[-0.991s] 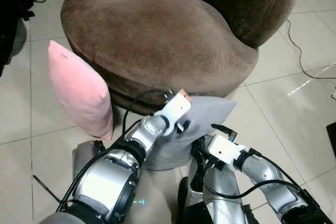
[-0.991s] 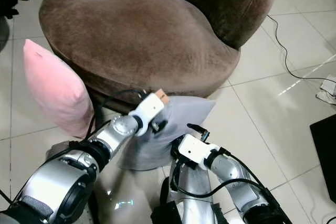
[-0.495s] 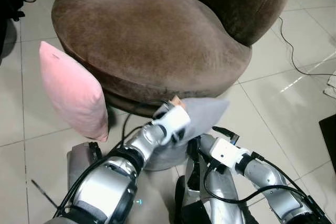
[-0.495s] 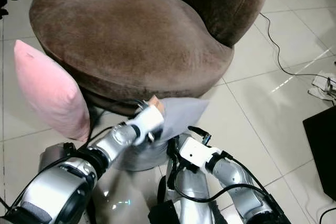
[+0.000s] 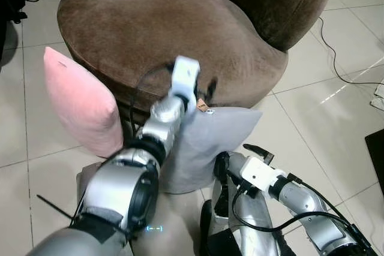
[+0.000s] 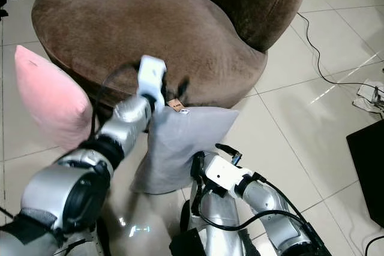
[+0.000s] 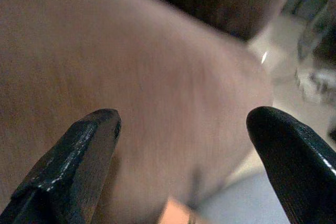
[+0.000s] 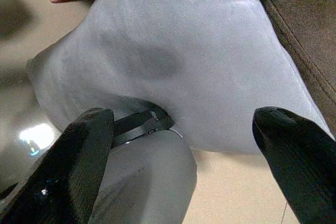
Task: Move the pillow to the sofa from floor
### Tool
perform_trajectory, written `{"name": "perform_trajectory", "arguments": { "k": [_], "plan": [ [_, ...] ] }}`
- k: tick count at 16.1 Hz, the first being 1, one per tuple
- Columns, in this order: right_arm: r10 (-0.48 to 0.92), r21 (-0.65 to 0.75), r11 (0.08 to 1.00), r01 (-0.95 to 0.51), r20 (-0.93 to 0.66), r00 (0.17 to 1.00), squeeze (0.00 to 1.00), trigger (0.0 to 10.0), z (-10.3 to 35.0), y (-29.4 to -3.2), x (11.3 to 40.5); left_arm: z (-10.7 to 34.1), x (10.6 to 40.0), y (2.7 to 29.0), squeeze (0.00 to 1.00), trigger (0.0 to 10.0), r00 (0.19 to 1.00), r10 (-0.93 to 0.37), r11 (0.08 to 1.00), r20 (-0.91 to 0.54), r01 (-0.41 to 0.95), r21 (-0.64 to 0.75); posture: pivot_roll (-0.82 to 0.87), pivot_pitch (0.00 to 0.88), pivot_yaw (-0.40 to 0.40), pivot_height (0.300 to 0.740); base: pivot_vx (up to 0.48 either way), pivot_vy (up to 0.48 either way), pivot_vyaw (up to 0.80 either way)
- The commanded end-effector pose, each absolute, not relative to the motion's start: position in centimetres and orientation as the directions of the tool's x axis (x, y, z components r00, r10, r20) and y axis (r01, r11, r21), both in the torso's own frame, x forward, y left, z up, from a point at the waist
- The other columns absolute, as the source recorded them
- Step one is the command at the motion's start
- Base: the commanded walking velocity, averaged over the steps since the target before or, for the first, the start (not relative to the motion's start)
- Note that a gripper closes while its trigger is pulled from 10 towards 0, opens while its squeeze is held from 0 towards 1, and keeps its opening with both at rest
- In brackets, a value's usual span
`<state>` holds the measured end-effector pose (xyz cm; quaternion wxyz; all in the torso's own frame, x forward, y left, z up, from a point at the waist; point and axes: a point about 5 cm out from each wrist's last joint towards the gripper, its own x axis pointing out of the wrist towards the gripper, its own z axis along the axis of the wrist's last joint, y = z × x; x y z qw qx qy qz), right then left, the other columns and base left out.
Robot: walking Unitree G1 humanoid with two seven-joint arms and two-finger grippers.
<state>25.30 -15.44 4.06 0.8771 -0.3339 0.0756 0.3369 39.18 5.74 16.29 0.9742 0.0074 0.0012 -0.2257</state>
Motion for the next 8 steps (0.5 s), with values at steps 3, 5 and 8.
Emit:
{"name": "perform_trajectory", "arguments": {
  "k": [3, 5, 8],
  "plan": [
    [0.525, -0.520, 0.551, -0.653, -0.392, 0.755, 0.00, 10.0, 3.5, -15.9, 25.3, 19.0, 39.6, 5.0, 1.00, 10.0, 0.869, -0.479, 0.875, 0.124, 0.484, -0.013, -0.13, 0.249, -0.189, 0.474, 0.000, 0.000, 0.00],
    [0.525, -0.522, 0.550, -0.652, -0.392, 0.756, 0.00, 10.0, 3.5, -15.8, 25.5, 20.7, 39.7, 4.6, 1.00, 10.0, 0.834, -0.523, 0.851, 0.176, 0.521, 0.066, -0.12, 0.239, -0.185, 0.474, 0.000, 0.000, 0.00],
    [0.528, -0.522, 0.550, -0.652, -0.387, 0.756, 0.00, 10.0, 3.5, -15.6, 25.6, 18.2, 39.1, 3.8, 0.20, 10.0, 0.816, -0.578, 0.790, 0.004, 0.559, 0.250, -0.12, 0.237, -0.179, 0.474, 0.000, 0.000, 0.00]
  ]
}}
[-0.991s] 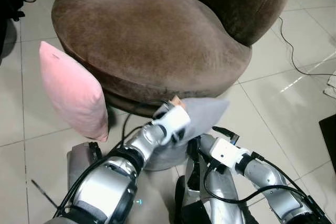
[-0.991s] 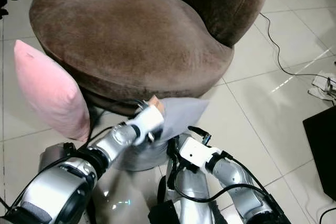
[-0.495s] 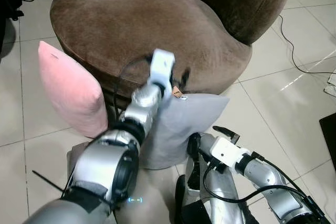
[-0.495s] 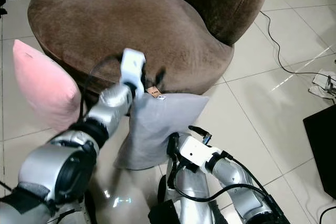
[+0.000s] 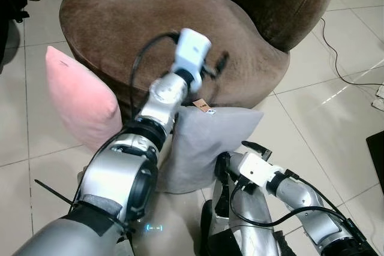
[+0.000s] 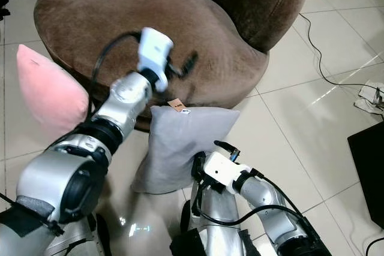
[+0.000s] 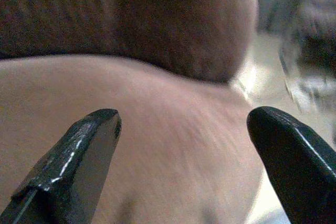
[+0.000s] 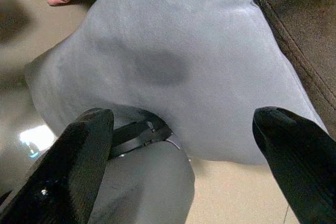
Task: Move the pillow to the sofa from floor
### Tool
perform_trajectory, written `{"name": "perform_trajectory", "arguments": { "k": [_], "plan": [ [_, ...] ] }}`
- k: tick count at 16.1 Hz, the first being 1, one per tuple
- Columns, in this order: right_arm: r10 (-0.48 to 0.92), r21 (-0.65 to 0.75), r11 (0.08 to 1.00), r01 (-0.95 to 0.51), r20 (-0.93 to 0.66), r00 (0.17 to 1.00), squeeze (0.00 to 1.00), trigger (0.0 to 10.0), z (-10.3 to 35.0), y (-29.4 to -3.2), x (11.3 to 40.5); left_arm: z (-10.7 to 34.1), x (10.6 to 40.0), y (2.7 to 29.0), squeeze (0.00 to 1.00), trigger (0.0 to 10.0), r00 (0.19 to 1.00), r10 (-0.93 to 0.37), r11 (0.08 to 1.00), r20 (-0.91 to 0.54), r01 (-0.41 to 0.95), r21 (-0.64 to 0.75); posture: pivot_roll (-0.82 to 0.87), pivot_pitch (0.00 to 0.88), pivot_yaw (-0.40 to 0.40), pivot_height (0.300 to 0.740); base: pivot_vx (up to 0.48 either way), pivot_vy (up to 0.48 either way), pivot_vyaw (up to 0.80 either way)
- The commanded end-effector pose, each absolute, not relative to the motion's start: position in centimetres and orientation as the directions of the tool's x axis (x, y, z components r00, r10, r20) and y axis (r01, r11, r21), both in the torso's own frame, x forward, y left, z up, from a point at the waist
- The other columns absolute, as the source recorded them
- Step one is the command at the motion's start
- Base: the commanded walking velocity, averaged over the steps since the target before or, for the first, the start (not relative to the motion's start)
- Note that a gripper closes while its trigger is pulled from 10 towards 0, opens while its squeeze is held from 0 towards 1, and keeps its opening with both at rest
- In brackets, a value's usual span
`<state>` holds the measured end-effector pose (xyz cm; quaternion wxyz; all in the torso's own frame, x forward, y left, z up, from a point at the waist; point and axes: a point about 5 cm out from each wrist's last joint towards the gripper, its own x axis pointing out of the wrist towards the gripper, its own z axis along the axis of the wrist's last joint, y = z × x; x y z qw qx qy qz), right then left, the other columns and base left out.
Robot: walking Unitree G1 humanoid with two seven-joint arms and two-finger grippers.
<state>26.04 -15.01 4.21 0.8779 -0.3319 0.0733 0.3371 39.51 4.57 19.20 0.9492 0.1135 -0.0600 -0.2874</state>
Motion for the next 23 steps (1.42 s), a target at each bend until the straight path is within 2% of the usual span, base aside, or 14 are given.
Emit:
{"name": "perform_trajectory", "arguments": {
  "k": [1, 4, 6, 10, 12, 15, 18, 19, 20, 22, 23],
  "plan": [
    [0.532, -0.521, 0.551, -0.652, -0.382, 0.756, 0.00, 10.0, 3.5, -15.4, 25.6, 16.3, 38.8, 4.3, 0.00, 10.0, 0.813, -0.574, 0.756, -0.097, 0.572, 0.317, -0.13, 0.240, -0.176, 0.474, 0.000, 0.000, 0.00],
    [0.531, -0.514, 0.559, -0.650, -0.381, 0.757, 0.00, 10.0, 3.3, -15.3, 25.2, 13.9, 38.3, 5.6, 0.00, 10.0, 0.799, -0.554, 0.710, -0.233, 0.599, 0.371, -0.14, 0.251, -0.160, 0.474, 0.000, 0.000, 0.00],
    [0.531, -0.505, 0.565, -0.652, -0.382, 0.756, 0.00, 10.0, 3.1, -15.2, 24.7, 12.1, 37.8, 6.4, 0.00, 10.0, 0.800, -0.518, 0.713, -0.303, 0.600, 0.363, -0.15, 0.264, -0.162, 0.474, 0.000, 0.000, 0.00],
    [0.521, -0.502, 0.559, -0.660, -0.407, 0.750, 0.00, 10.0, 2.9, -16.2, 23.5, 10.0, 36.8, 6.3, 0.00, 10.0, 0.783, -0.500, 0.738, -0.371, 0.609, 0.291, -0.19, 0.281, -0.193, 0.474, 0.000, 0.000, 0.00],
    [0.515, -0.505, 0.553, -0.663, -0.418, 0.748, 0.00, 10.0, 3.1, -16.9, 23.0, 9.3, 36.4, 6.0, 0.00, 10.0, 0.755, -0.509, 0.714, -0.413, 0.638, 0.286, -0.21, 0.289, -0.208, 0.474, 0.000, 0.000, 0.00],
    [0.508, -0.503, 0.561, -0.657, -0.417, 0.753, 0.00, 10.0, 3.3, -16.9, 22.7, 9.1, 36.3, 6.4, 0.00, 10.0, 0.656, -0.531, 0.559, -0.536, 0.747, 0.361, -0.21, 0.305, -0.188, 0.474, 0.000, 0.000, 0.00],
    [0.512, -0.502, 0.580, -0.642, -0.388, 0.766, 0.00, 10.0, 3.5, -16.1, 22.7, 8.8, 36.2, 7.2, 0.00, 10.0, 0.620, -0.504, 0.478, -0.602, 0.780, 0.404, -0.21, 0.327, -0.142, 0.474, 0.000, 0.000, 0.00],
    [0.509, -0.511, 0.598, -0.618, -0.353, 0.785, 0.00, 10.0, 4.3, -15.7, 22.7, 8.4, 36.0, 7.5, 0.00, 10.0, 0.580, -0.479, 0.399, -0.659, 0.812, 0.425, -0.22, 0.356, -0.089, 0.474, 0.000, 0.000, 0.00],
    [0.508, -0.513, 0.603, -0.611, -0.343, 0.790, 0.00, 10.0, 4.5, -15.6, 22.6, 8.3, 35.9, 7.5, 0.00, 10.0, 0.572, -0.471, 0.379, -0.672, 0.818, 0.432, -0.22, 0.356, -0.089, 0.474, 0.000, 0.000, 0.00],
    [0.480, -0.523, 0.642, -0.560, -0.295, 0.826, 0.00, 10.0, 5.8, -15.2, 22.3, 7.8, 35.7, 8.0, 0.00, 10.0, 0.548, -0.434, 0.316, -0.715, 0.836, 0.449, -0.24, 0.390, -0.012, 0.474, 0.000, 0.000, 0.00],
    [0.474, -0.524, 0.648, -0.552, -0.289, 0.831, 0.00, 10.0, 6.0, -15.1, 22.2, 7.8, 35.7, 8.1, 0.00, 10.0, 0.545, -0.429, 0.309, -0.720, 0.838, 0.450, -0.25, 0.394, -0.002, 0.474, 0.000, 0.000, 0.00]
  ]
}}
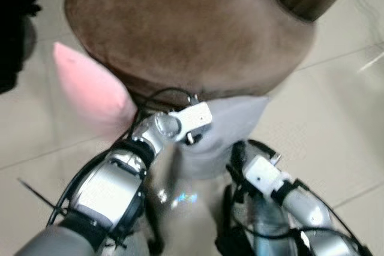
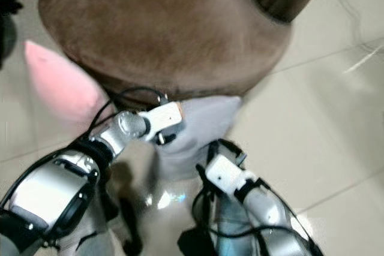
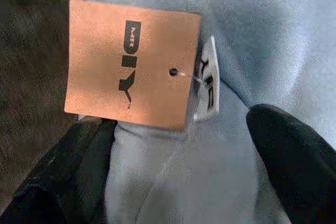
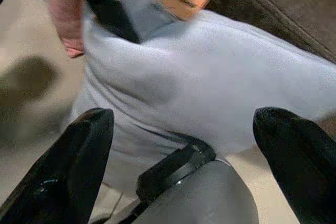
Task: Move the pillow to the sofa from floor
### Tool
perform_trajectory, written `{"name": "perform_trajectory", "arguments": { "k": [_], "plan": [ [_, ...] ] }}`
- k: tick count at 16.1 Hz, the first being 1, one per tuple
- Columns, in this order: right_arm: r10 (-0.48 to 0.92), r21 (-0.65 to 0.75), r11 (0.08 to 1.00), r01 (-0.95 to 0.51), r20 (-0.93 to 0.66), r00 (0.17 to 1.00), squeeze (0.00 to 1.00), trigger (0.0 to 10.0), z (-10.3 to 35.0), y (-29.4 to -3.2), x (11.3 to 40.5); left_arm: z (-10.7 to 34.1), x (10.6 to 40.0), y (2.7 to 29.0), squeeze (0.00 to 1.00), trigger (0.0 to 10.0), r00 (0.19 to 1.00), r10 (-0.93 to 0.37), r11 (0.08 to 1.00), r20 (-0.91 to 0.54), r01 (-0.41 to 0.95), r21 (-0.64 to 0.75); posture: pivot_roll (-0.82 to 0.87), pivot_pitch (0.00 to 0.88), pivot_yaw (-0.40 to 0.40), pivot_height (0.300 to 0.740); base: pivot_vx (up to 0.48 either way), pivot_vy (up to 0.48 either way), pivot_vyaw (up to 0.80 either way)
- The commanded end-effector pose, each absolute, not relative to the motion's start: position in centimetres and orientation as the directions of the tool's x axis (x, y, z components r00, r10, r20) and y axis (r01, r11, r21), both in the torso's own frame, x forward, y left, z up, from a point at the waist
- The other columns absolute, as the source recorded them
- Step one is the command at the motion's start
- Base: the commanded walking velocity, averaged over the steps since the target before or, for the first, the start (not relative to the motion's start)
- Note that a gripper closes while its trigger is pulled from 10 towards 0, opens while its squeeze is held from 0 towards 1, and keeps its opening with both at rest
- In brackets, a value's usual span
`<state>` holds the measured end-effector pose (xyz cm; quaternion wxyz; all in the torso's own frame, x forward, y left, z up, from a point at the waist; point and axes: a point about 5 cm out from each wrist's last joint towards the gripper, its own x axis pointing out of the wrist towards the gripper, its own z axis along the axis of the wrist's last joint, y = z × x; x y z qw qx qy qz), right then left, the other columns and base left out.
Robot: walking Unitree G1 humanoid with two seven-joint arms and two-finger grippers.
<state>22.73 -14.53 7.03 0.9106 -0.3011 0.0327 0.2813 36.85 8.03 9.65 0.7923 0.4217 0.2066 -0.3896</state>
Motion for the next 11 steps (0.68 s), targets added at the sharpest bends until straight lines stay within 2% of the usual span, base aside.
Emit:
{"name": "perform_trajectory", "arguments": {
  "k": [1, 3, 5, 6, 7, 10, 11],
  "plan": [
    [0.450, -0.519, 0.677, -0.522, -0.270, 0.851, 0.00, 10.0, 6.4, -14.8, 21.7, 7.5, 35.6, 8.1, 0.00, 10.0, 0.540, -0.412, 0.275, -0.734, 0.841, 0.465, -0.27, 0.414, 0.053, 0.474, 0.000, 0.000, 0.00],
    [0.401, -0.508, 0.715, -0.480, -0.263, 0.877, 0.00, 10.0, 6.3, -14.8, 20.7, 7.1, 35.4, 8.2, 0.00, 10.0, 0.555, -0.377, 0.214, -0.742, 0.831, 0.514, -0.28, 0.425, 0.092, 0.474, 0.000, 0.000, 0.00],
    [0.375, -0.502, 0.732, -0.461, -0.268, 0.887, 0.00, 10.0, 6.3, -14.8, 20.2, 7.3, 35.6, 8.1, 0.00, 10.0, 0.599, -0.370, 0.232, -0.710, 0.800, 0.554, -0.30, 0.425, 0.101, 0.474, 0.000, 0.000, 0.00],
    [0.367, -0.500, 0.737, -0.455, -0.269, 0.891, 0.00, 10.0, 6.3, -14.8, 20.0, 7.6, 35.9, 8.0, 0.00, 0.0, 0.629, -0.370, 0.256, -0.683, 0.776, 0.576, -0.30, 0.423, 0.103, 0.474, 0.000, 0.000, 0.00],
    [0.363, -0.501, 0.738, -0.453, -0.271, 0.891, 0.00, 10.0, 6.4, -14.8, 20.0, 7.9, 36.0, 7.9, 0.00, 0.0, 0.638, -0.383, 0.282, -0.668, 0.770, 0.573, -0.30, 0.422, 0.103, 0.474, 0.000, 0.000, 0.00],
    [0.339, -0.506, 0.747, -0.432, -0.269, 0.901, 0.00, 10.0, 6.7, -15.2, 19.9, 9.7, 37.2, 7.7, 0.00, 0.0, 0.741, -0.409, 0.510, -0.533, 0.670, 0.539, -0.30, 0.410, 0.089, 0.474, 0.000, 0.000, 0.00],
    [0.333, -0.503, 0.753, -0.424, -0.265, 0.905, 0.00, 10.0, 6.8, -15.3, 20.0, 10.0, 37.3, 7.8, 0.00, 0.0, 0.754, -0.409, 0.540, -0.514, 0.654, 0.530, -0.29, 0.409, 0.088, 0.474, 0.000, 0.000, 0.00]
  ]
}}
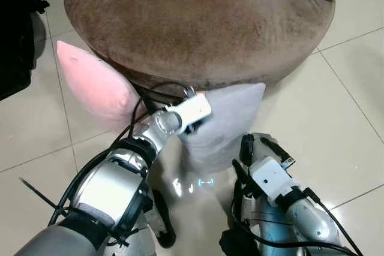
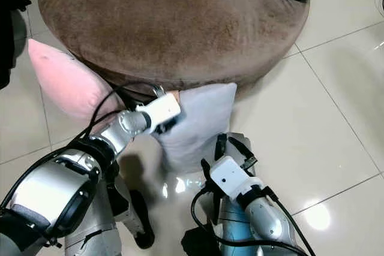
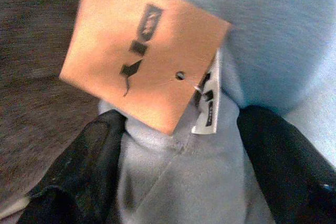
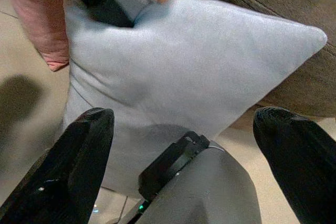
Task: Move the pillow to the sofa from floor
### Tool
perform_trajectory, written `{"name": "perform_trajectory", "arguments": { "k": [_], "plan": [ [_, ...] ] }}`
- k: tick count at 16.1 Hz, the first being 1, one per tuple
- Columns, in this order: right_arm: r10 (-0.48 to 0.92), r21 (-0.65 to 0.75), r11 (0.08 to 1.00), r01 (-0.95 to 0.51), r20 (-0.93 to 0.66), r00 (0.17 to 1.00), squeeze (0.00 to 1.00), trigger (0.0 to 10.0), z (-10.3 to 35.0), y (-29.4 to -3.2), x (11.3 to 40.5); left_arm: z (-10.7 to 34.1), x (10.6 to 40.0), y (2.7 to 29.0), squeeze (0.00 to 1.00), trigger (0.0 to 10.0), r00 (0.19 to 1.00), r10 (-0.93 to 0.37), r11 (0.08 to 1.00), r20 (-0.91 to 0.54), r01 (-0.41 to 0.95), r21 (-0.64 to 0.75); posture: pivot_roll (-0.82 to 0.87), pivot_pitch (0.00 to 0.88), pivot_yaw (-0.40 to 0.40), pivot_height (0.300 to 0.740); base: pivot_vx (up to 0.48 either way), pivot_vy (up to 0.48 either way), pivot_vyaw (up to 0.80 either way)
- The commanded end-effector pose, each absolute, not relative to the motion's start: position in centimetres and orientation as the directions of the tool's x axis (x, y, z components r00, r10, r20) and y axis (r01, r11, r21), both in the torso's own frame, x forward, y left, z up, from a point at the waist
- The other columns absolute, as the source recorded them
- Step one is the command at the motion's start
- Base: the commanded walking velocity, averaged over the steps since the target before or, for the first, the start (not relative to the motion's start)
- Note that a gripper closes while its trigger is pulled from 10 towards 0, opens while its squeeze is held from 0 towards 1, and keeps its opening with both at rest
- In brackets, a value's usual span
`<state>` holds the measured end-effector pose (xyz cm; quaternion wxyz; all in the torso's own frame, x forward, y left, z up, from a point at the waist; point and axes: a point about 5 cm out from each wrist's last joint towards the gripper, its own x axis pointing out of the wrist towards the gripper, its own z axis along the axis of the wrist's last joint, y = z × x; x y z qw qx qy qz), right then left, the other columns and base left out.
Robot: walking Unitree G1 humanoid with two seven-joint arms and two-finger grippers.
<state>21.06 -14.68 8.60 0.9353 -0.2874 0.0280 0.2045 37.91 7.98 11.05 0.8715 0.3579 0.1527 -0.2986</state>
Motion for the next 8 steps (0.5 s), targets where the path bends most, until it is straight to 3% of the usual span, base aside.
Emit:
{"name": "perform_trajectory", "arguments": {
  "k": [1, 5, 8],
  "plan": [
    [0.325, -0.502, 0.759, -0.414, -0.259, 0.910, 0.00, 10.0, 7.0, -15.4, 20.3, 10.4, 37.6, 7.9, 0.00, 0.0, 0.778, -0.412, 0.628, -0.474, 0.620, 0.470, -0.28, 0.407, 0.085, 0.474, 0.000, 0.000, 0.00],
    [0.325, -0.500, 0.761, -0.412, -0.256, 0.910, 0.00, 10.0, 6.9, -15.2, 20.9, 9.3, 37.1, 8.6, 0.00, 0.0, 0.808, -0.403, 0.826, -0.429, 0.523, 0.209, -0.25, 0.403, 0.077, 0.474, 0.000, 0.000, 0.00],
    [0.330, -0.504, 0.759, -0.413, -0.250, 0.910, 0.00, 10.0, 6.9, -15.0, 21.6, 7.6, 36.0, 8.1, 0.00, 0.0, 0.784, -0.421, 0.841, -0.456, 0.526, 0.127, -0.24, 0.387, 0.075, 0.474, 0.000, 0.000, 0.00]
  ]
}}
